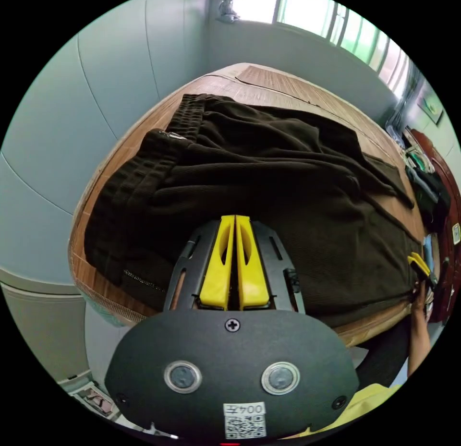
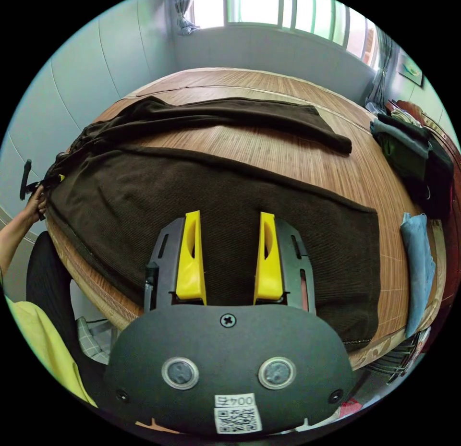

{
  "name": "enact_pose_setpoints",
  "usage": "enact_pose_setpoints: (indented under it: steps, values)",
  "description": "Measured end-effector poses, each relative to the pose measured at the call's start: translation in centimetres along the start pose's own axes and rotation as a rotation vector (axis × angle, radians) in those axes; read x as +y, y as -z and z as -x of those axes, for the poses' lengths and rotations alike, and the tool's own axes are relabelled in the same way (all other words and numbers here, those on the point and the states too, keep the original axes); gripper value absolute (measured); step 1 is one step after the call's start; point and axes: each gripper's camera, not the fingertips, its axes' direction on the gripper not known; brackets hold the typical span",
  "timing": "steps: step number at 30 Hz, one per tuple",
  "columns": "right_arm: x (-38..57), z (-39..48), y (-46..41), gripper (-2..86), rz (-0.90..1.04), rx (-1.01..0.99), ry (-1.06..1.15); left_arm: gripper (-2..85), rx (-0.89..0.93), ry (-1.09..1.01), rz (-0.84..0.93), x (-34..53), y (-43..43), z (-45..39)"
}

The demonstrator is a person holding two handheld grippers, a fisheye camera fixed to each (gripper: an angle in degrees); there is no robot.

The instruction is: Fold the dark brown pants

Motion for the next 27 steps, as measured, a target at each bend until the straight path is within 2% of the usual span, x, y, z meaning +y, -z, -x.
enact_pose_setpoints:
  steps: [3,7,10,16,21,25,27]
  values:
    - [-0.2,-0.2,0.0,16.9,0.003,-0.010,-0.004,0.9,0.025,0.035,0.024,-0.2,1.2,0.4]
    - [-0.3,-0.3,0.1,16.8,0.002,-0.002,-0.001,1.4,0.051,0.062,-0.147,-2.2,5.9,1.8]
    - [-0.3,-0.5,0.1,16.7,-0.002,-0.005,-0.003,2.2,0.004,0.078,-0.182,-6.0,7.3,3.2]
    - [-0.6,-1.0,0.1,16.6,0.001,-0.010,-0.006,7.1,-0.102,0.078,-0.040,-14.5,4.1,5.1]
    - [-0.8,-1.3,0.3,16.5,0.006,-0.010,-0.024,10.8,-0.096,0.131,0.053,-19.3,0.6,6.5]
    - [-0.9,-2.2,0.5,15.8,0.004,-0.030,-0.040,12.5,-0.054,0.158,0.194,-21.4,-3.6,7.7]
    - [-0.9,-2.8,0.5,13.7,0.001,-0.031,-0.068,12.4,-0.060,0.159,0.170,-21.8,-3.8,7.8]
